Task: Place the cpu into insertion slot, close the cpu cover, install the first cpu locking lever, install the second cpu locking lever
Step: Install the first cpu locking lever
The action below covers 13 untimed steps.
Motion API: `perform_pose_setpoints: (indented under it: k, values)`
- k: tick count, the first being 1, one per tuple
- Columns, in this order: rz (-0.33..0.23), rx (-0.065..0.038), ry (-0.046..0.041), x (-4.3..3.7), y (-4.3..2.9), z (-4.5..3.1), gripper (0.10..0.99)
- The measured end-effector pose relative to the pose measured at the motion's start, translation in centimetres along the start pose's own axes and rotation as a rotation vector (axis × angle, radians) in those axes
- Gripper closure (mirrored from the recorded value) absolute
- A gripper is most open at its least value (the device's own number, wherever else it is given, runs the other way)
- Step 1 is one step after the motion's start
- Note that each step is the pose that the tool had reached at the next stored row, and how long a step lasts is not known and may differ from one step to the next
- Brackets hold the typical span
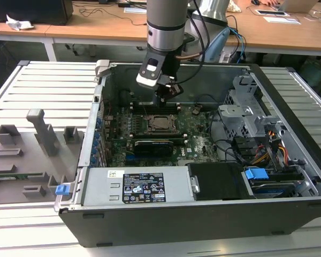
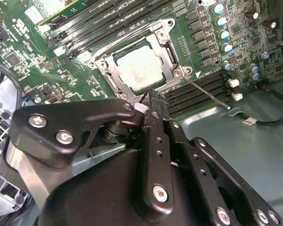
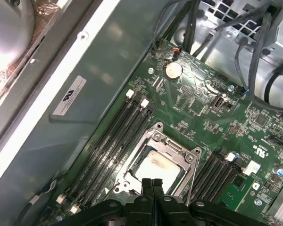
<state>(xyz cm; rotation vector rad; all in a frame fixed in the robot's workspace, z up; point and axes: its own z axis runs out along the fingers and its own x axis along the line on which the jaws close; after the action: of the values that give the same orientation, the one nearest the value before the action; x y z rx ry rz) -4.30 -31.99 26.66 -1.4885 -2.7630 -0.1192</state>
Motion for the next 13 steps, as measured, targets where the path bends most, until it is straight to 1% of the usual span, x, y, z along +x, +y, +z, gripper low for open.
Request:
perform_pose_setpoints:
  k: [2,13]
  values:
    - [-0.021,0.001,0.0014,0.0,0.0,0.0,0.98]
    - [-0.091,0.003,0.006,0.0,0.0,0.0,0.98]
